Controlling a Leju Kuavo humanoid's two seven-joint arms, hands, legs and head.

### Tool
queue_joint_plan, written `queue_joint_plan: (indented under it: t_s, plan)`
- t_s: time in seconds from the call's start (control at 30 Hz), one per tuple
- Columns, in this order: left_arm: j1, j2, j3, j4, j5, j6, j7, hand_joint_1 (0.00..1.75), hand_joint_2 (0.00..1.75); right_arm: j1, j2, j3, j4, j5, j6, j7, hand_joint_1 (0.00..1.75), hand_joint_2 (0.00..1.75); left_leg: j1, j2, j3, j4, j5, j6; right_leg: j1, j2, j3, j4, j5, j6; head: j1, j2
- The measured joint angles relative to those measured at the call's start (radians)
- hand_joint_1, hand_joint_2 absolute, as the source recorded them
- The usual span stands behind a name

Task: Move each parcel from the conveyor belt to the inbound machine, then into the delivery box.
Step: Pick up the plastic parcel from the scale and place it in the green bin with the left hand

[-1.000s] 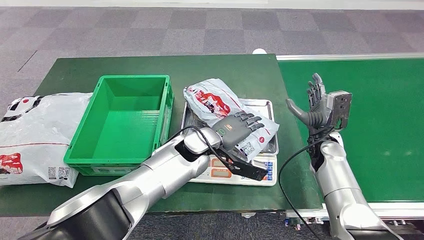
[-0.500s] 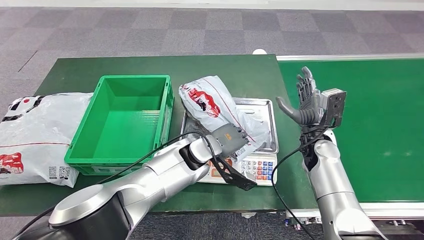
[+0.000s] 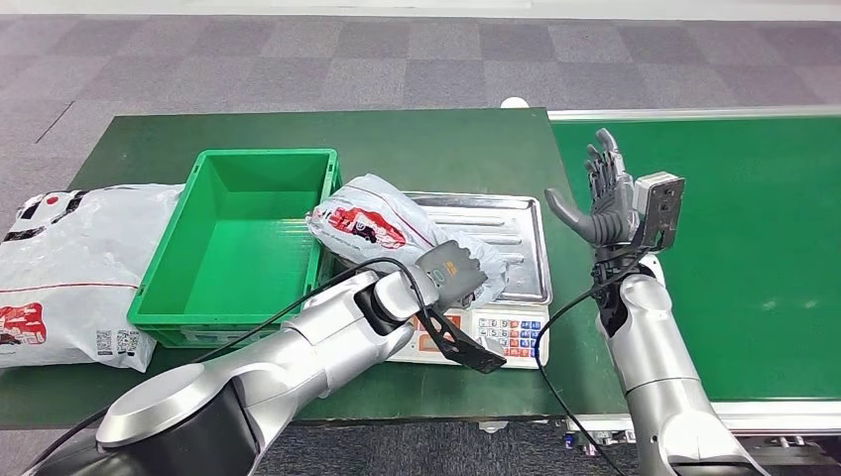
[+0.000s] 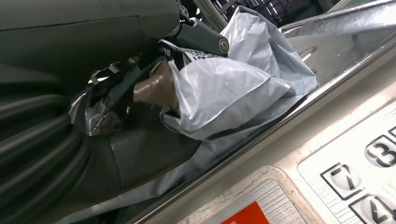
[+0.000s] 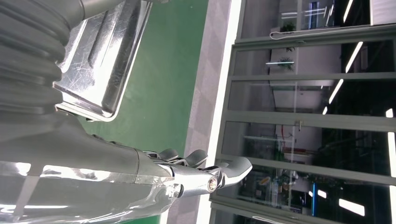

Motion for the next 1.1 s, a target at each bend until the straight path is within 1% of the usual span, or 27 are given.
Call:
queue_joint_plan:
  t_s: [0.17, 0.5, 0.53, 0.6, 0.67, 0.7, 0.87, 1.1]
  plan:
    - [0.000, 0.000, 0.000, 0.002, 0.000, 0.005, 0.003, 1.75, 1.75, 0.000, 0.000, 0.000, 0.000, 0.000, 0.000, 0.000, 0.00, 1.75, 0.000, 0.000, 0.000, 0.000, 0.000, 0.000, 0.000, 0.000, 0.000, 0.000, 0.000, 0.000, 0.000, 0.000]
    - [0.000, 0.000, 0.001, 0.019, -0.011, 0.069, 0.031, 1.75, 1.75, -0.022, 0.010, 0.002, 0.007, 0.011, -0.004, 0.001, 0.00, 1.75, 0.000, 0.000, 0.000, 0.000, 0.000, 0.000, 0.000, 0.000, 0.000, 0.000, 0.000, 0.000, 0.000, 0.000]
    - [0.000, 0.000, 0.001, 0.021, -0.021, 0.084, 0.034, 1.75, 1.75, -0.029, 0.011, 0.002, 0.012, 0.013, -0.006, 0.000, 0.00, 1.75, 0.000, 0.000, 0.000, 0.000, 0.000, 0.000, 0.000, 0.000, 0.000, 0.000, 0.000, 0.000, 0.000, 0.000]
    - [-0.004, 0.000, 0.002, 0.022, -0.050, 0.143, 0.051, 1.75, 1.75, -0.039, 0.013, 0.002, 0.020, 0.018, -0.015, -0.004, 0.00, 1.75, 0.000, 0.000, 0.000, 0.000, 0.000, 0.000, 0.000, 0.000, 0.000, 0.000, 0.000, 0.000, 0.000, 0.000]
    - [-0.026, 0.000, 0.004, 0.015, -0.088, 0.206, 0.079, 1.75, 1.75, -0.041, 0.014, 0.002, 0.030, 0.023, -0.023, -0.013, 0.00, 1.75, 0.000, 0.000, 0.000, 0.000, 0.000, 0.000, 0.000, 0.000, -0.001, 0.000, 0.000, 0.000, 0.000, 0.000]
    - [-0.043, 0.000, 0.008, 0.010, -0.108, 0.221, 0.094, 1.75, 1.75, -0.041, 0.014, 0.002, 0.036, 0.024, -0.023, -0.018, 0.00, 1.75, 0.000, 0.000, -0.001, 0.000, 0.000, 0.000, 0.000, 0.000, -0.001, 0.000, 0.000, 0.000, 0.000, 0.000]
    - [-0.118, 0.001, 0.031, 0.000, -0.223, 0.234, 0.145, 1.75, 1.75, -0.042, 0.010, 0.002, 0.057, 0.024, -0.025, -0.034, 0.00, 1.75, 0.000, 0.000, 0.000, 0.000, 0.000, 0.000, 0.000, 0.000, -0.001, 0.000, 0.000, 0.000, 0.000, 0.000]
    - [-0.146, 0.004, 0.046, 0.005, -0.259, 0.245, 0.152, 1.75, 1.75, -0.041, 0.005, 0.002, 0.062, 0.024, -0.031, -0.035, 0.00, 1.75, 0.000, 0.000, 0.000, 0.000, 0.000, 0.000, 0.000, 0.000, -0.001, 0.000, 0.000, 0.000, 0.000, 0.000]
